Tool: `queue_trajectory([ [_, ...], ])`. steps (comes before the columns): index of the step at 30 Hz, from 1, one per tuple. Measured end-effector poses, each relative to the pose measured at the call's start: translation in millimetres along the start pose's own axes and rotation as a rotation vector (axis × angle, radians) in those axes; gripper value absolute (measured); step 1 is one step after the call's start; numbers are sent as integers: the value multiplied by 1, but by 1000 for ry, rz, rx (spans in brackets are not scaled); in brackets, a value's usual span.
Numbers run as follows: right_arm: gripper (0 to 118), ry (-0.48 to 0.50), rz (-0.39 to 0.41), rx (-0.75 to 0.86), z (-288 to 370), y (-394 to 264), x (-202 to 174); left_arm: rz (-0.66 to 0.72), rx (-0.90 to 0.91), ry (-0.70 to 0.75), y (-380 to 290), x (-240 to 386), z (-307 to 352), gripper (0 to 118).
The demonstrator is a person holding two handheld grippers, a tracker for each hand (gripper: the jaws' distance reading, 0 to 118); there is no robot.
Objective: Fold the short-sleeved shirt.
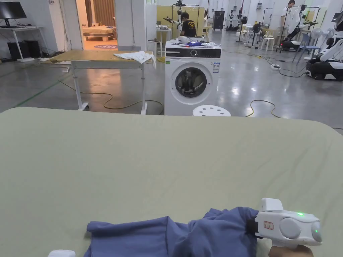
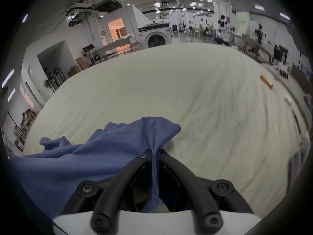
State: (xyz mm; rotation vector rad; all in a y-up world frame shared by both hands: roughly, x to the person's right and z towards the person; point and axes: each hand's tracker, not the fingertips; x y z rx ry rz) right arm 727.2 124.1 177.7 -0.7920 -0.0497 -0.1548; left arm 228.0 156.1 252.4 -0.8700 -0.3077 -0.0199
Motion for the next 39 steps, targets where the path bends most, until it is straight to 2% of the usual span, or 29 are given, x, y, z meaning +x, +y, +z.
queue_trajectory([
  [2,3,-40,31,39,19,4,-4,3,52,-1,8,0,9,0],
  [6,3,-43,-7,130,60,18,0,14,172,-28,30,-3,37,0],
  [9,3,-102,43,204,94,34,1,7,256,-50,53,-5,62,0],
  [19,3,-175,51,433,193,105,4,-13,555,1,172,-18,135,0],
  [31,3,-213,26,588,240,206,-20,-51,620,85,314,-17,150,0],
  [36,3,-220,37,641,251,251,-31,-46,644,120,353,-24,153,0],
  [39,3,-230,71,676,257,278,-37,-30,675,127,374,-27,163,0],
])
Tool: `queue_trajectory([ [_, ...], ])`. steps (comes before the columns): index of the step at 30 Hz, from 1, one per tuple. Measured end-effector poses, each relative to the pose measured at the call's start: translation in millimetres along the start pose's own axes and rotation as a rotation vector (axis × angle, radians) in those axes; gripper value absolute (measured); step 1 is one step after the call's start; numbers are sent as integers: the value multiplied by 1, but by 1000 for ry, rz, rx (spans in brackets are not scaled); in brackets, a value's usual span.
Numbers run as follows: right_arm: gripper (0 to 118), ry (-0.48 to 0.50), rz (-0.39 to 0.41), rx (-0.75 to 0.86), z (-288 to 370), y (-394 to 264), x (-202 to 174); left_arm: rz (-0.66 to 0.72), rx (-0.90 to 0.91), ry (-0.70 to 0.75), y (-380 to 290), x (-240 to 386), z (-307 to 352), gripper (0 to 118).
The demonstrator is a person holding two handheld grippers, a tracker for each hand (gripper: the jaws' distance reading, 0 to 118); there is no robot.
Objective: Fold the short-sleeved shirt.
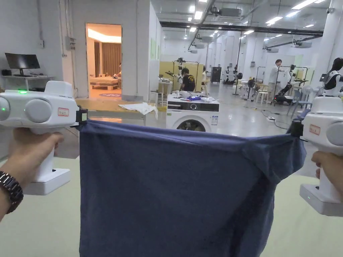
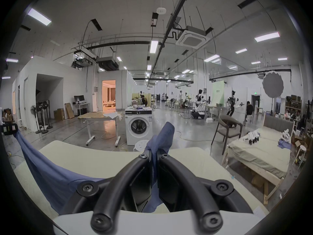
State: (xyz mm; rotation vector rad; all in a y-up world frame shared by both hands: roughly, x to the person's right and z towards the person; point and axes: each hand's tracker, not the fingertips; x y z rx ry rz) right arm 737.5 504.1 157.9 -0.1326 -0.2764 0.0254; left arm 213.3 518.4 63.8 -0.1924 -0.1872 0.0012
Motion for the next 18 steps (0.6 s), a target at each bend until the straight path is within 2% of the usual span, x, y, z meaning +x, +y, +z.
queue_trajectory([
  [10,3,-25,3,90,-19,65,-5,-19,71,32,56,-3,-14,0],
  [18,3,-44,30,106,-16,50,2,-59,70,30,38,3,-13,0],
])
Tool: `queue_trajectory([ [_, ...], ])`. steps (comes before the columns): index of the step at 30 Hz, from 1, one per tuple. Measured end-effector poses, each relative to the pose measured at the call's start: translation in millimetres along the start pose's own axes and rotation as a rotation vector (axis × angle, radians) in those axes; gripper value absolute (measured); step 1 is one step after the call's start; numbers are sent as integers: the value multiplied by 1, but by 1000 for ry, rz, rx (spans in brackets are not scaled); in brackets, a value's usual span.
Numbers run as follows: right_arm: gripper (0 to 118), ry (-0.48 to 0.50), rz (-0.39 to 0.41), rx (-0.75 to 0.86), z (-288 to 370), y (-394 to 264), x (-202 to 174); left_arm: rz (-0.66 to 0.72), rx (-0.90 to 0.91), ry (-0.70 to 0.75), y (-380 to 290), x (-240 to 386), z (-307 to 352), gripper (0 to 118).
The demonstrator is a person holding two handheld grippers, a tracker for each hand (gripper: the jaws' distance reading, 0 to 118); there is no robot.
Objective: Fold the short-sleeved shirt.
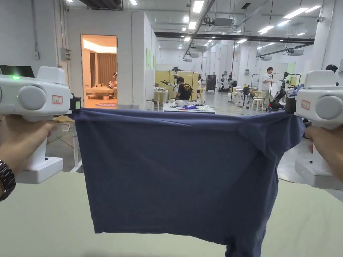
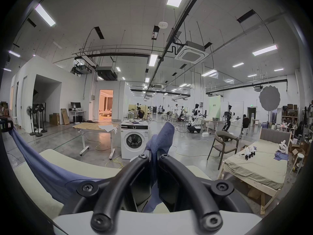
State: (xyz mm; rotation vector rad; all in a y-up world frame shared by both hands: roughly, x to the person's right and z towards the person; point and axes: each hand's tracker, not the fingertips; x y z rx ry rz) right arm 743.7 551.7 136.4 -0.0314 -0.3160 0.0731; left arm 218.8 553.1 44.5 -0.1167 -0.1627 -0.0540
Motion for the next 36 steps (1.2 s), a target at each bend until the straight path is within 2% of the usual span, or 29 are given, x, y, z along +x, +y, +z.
queue_trajectory([
  [3,3,6,8,-34,8,-28,3,-6,-31,-17,-32,2,6,0],
  [6,3,14,54,-88,22,-64,1,-8,-73,-39,-74,4,15,0],
  [10,3,27,62,-136,50,-118,1,-17,-136,-67,-135,8,47,0],
  [17,3,43,85,-225,116,-197,9,84,-193,-114,-219,-8,116,0],
  [22,3,55,45,-275,175,-225,21,125,-201,-136,-247,-18,176,0],
  [29,3,55,10,-275,256,-225,29,153,-206,-161,-257,-29,244,0],
  [36,3,59,-7,-381,284,-245,32,125,-336,-184,-284,-27,260,0],
])
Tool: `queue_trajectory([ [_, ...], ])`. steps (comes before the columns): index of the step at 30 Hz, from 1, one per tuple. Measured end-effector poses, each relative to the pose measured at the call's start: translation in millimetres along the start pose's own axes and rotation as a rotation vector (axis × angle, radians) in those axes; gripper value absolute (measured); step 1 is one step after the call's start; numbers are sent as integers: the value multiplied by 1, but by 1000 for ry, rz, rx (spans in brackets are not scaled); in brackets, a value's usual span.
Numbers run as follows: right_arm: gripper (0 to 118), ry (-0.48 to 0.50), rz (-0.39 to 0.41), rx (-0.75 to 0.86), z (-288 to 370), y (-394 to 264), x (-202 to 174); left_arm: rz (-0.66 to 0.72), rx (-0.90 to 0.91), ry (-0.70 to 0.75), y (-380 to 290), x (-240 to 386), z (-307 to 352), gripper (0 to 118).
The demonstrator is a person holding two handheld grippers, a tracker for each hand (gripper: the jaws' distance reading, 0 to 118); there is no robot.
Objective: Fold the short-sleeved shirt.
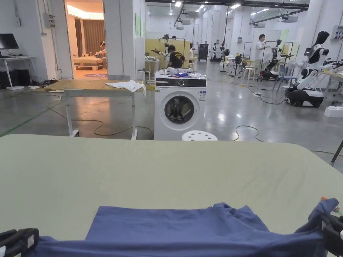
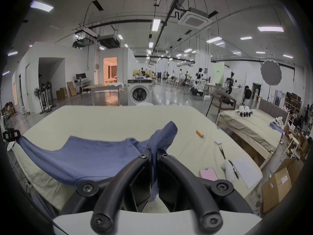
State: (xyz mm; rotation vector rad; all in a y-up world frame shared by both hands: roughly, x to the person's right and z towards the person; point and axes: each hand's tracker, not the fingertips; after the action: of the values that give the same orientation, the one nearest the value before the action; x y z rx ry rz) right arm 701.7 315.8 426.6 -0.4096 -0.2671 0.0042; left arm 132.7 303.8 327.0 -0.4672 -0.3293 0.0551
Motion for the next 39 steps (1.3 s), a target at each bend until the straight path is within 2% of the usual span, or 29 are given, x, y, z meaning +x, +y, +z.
queue_trajectory([
  [10,3,17,53,-341,-77,-100,-14,53,-352,-4,-81,-1,-87,0],
  [15,5,6,50,-428,-105,-129,-18,86,-432,19,-113,-11,-122,0],
  [19,11,-19,59,-435,-112,-134,-20,104,-452,41,-122,-14,-132,0],
  [20,19,-28,57,-425,-111,-132,-22,105,-450,45,-121,-13,-134,1],
  [21,35,-39,61,-405,-109,-128,-24,103,-444,46,-118,-12,-135,9],
  [22,55,-42,63,-366,-107,-122,-27,90,-421,64,-115,-10,-137,22],
  [23,64,-31,48,-311,-105,-115,-30,71,-385,76,-111,-5,-134,36],
  [25,67,-14,30,-207,-101,-100,-37,46,-323,98,-100,1,-137,59],
  [29,79,21,16,-28,-101,-71,-60,21,-151,91,-71,19,-136,60],
  [35,76,49,-23,185,-106,-41,-99,-46,122,106,-32,62,-130,60],
  [36,70,43,-18,208,-107,-38,-106,-51,159,113,-29,67,-129,59],
  [38,45,47,-8,264,-110,-32,-118,-71,241,157,-23,79,-128,54],
  [39,31,58,-6,286,-111,-30,-123,-83,270,179,-21,83,-130,47],
])
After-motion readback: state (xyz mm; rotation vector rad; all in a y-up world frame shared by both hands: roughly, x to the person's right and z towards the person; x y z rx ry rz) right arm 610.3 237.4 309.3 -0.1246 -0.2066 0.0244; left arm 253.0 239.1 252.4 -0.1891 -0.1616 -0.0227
